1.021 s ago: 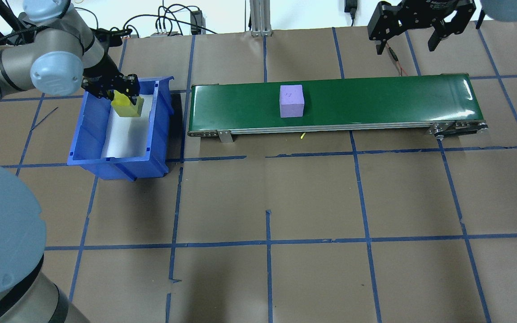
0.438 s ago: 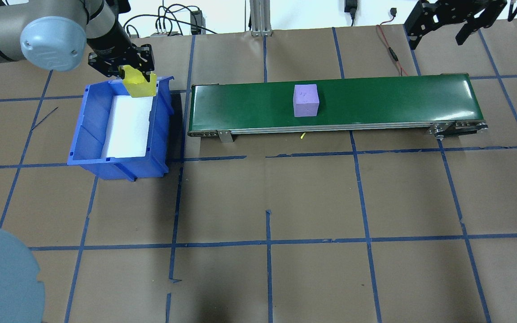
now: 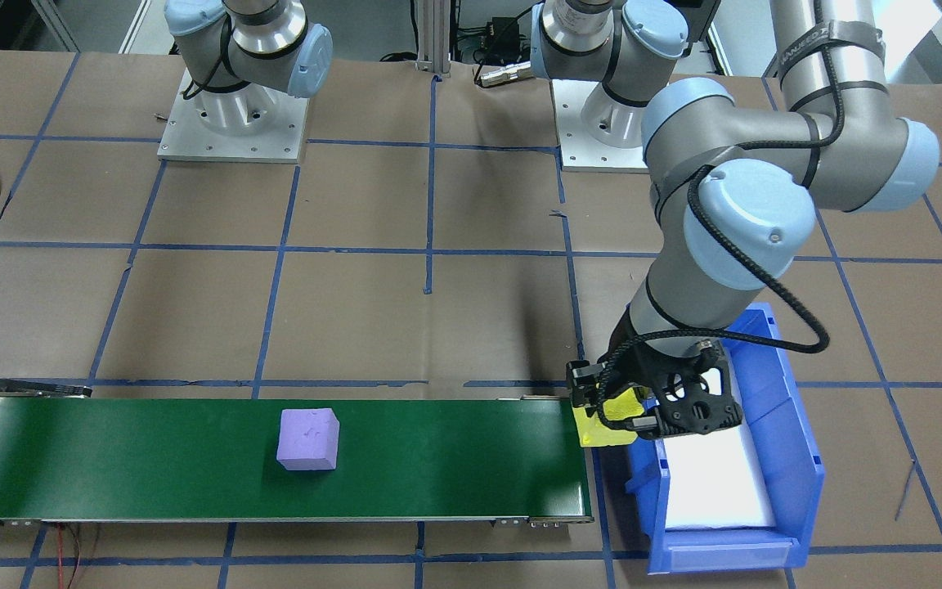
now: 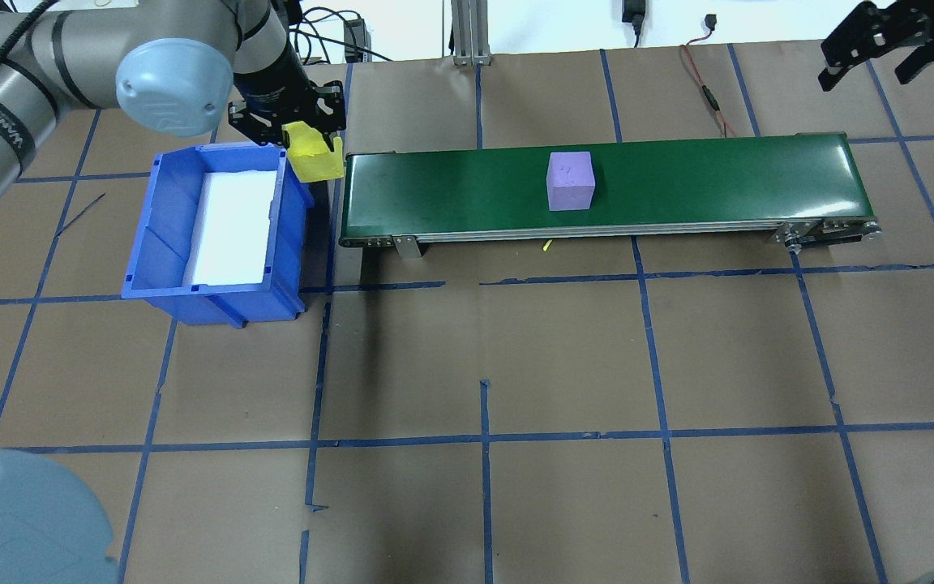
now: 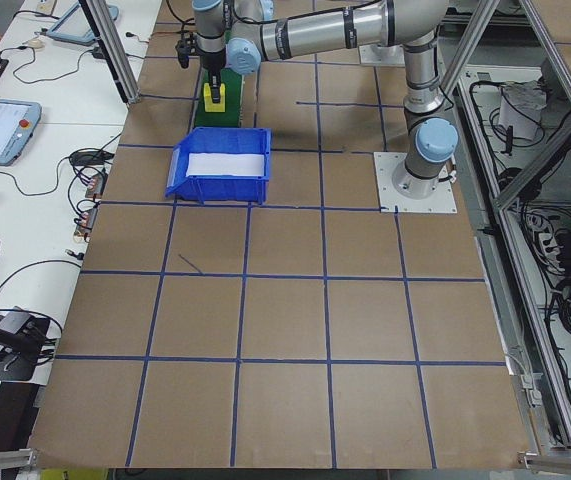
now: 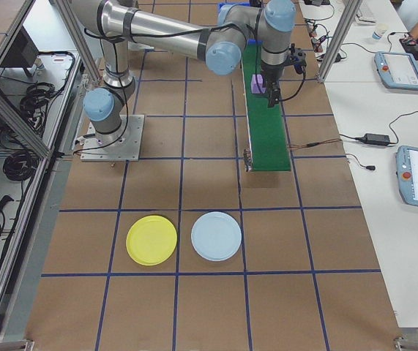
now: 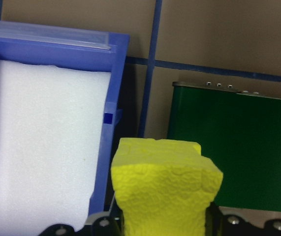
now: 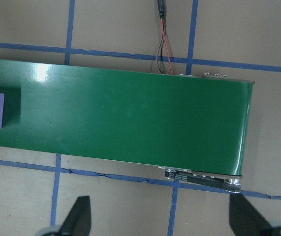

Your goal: Move block left to right into plate

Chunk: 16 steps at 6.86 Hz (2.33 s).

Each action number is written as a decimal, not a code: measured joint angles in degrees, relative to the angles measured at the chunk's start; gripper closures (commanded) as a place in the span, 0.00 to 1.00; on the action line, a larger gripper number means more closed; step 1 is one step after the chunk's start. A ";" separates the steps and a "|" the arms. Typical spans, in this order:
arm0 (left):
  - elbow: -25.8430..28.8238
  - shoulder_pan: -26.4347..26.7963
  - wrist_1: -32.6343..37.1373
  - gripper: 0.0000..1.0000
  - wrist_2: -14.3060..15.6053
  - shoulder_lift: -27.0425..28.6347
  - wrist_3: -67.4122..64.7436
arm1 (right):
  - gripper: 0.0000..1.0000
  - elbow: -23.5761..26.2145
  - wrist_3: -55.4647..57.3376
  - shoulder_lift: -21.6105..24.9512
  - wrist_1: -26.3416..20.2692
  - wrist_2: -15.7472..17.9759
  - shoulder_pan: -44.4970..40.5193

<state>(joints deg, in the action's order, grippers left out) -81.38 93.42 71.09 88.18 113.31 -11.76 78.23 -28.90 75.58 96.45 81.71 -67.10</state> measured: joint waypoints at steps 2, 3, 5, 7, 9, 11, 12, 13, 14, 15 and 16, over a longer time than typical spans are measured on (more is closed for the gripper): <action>-0.61 3.03 -3.56 0.79 0.00 3.61 -1.61 | 0.00 2.26 -4.22 -0.30 -0.44 -7.99 5.90; -1.15 3.56 -4.44 0.79 -0.01 4.53 -1.57 | 0.00 2.97 -5.06 -0.33 -0.49 -10.03 7.10; -1.62 3.84 -7.36 0.79 -0.02 5.43 0.38 | 0.00 3.37 -5.35 -0.30 -0.49 -11.10 7.71; -1.56 3.87 -8.81 0.71 -0.09 6.48 1.28 | 0.00 3.41 -5.18 -0.13 -0.51 -11.21 7.77; -1.89 3.88 -9.02 0.21 -0.22 7.11 1.15 | 0.00 3.31 -4.90 0.02 0.07 -10.96 7.76; -2.04 3.88 -9.04 0.08 -0.44 7.18 1.12 | 0.00 4.94 -2.47 -1.12 3.03 -10.64 7.36; -2.06 3.88 -9.04 0.03 -0.49 7.10 1.23 | 0.00 6.59 -0.13 -2.43 6.37 -10.58 7.01; -1.98 3.88 -9.02 0.00 -0.46 6.42 1.50 | 0.00 7.60 2.03 -3.88 8.28 -10.49 6.02; -1.99 3.76 -8.78 0.00 -0.28 4.68 1.75 | 0.00 8.04 3.29 -4.96 9.08 -9.93 4.34; -2.24 3.52 -7.25 0.00 0.01 2.02 1.93 | 0.00 8.25 2.67 -5.42 9.34 -9.34 3.05; -2.56 3.18 -4.16 0.00 0.18 -1.15 2.05 | 0.00 8.67 0.67 -5.67 9.47 -9.27 2.46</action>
<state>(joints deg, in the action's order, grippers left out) -83.94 96.59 66.93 88.36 112.16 -9.71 86.90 -28.23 69.91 105.92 72.44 -64.64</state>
